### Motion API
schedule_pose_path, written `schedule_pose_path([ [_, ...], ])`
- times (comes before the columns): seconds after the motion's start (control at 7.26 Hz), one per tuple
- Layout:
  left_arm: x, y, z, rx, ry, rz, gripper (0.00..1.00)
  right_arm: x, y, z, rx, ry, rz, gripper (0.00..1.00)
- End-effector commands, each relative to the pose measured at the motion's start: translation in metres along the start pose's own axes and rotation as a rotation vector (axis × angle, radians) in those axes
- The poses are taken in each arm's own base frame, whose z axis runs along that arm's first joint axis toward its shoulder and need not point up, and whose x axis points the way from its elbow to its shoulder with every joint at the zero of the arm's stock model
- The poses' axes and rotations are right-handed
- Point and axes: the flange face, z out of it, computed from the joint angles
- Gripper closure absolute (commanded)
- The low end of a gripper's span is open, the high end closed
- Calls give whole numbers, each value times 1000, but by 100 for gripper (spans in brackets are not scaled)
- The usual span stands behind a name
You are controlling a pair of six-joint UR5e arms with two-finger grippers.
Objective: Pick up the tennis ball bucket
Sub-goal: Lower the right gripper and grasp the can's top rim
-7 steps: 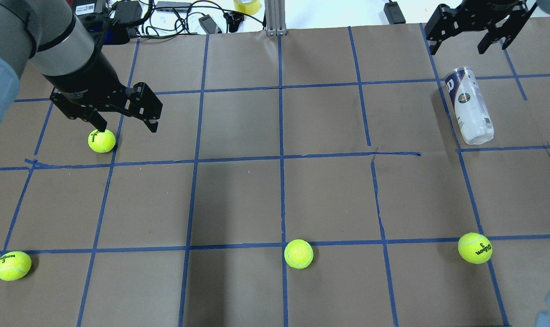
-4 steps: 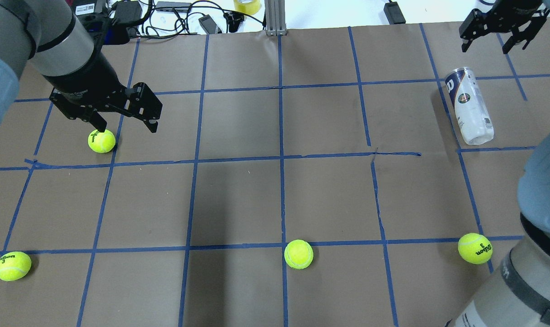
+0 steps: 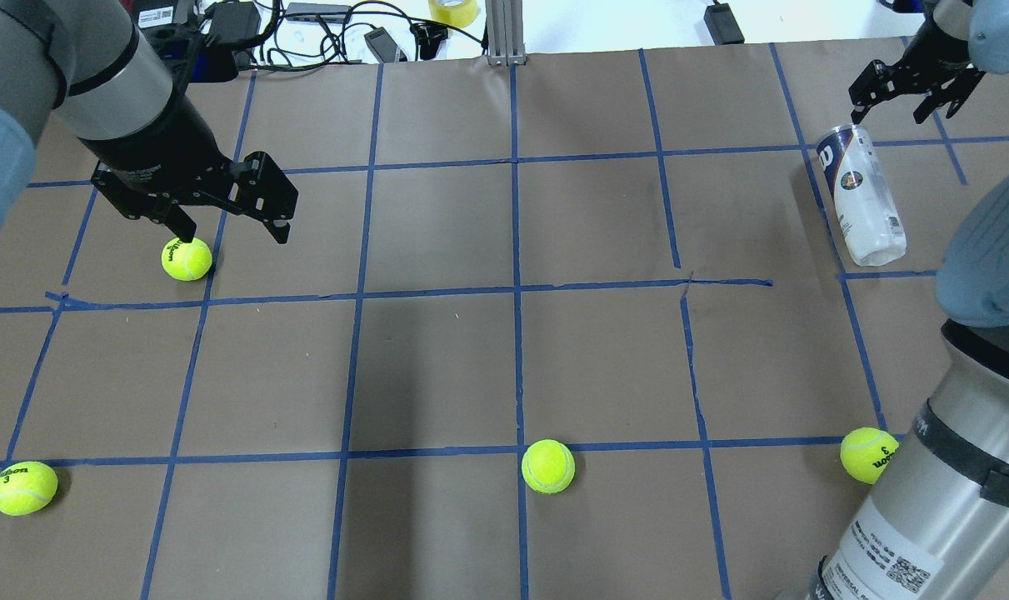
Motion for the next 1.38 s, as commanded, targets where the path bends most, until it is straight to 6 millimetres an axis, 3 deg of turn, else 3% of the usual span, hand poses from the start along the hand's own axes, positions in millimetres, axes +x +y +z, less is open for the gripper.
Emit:
schedule_pose_path([
  [0.0,0,-1,1,0,2,-1,0,-10,-4,13,-5,-32,-12,2],
  [0.28,0,0,0,0,0,-2,0,-32,-8,21,-11,-33,-50,0],
  [0.55,0,0,0,0,-1,-2,0,-27,-14,54,-8,-27,-57,0],
  [1.24,-6,0,0,-8,2,-11,0,-25,-11,79,-55,-24,-56,3],
])
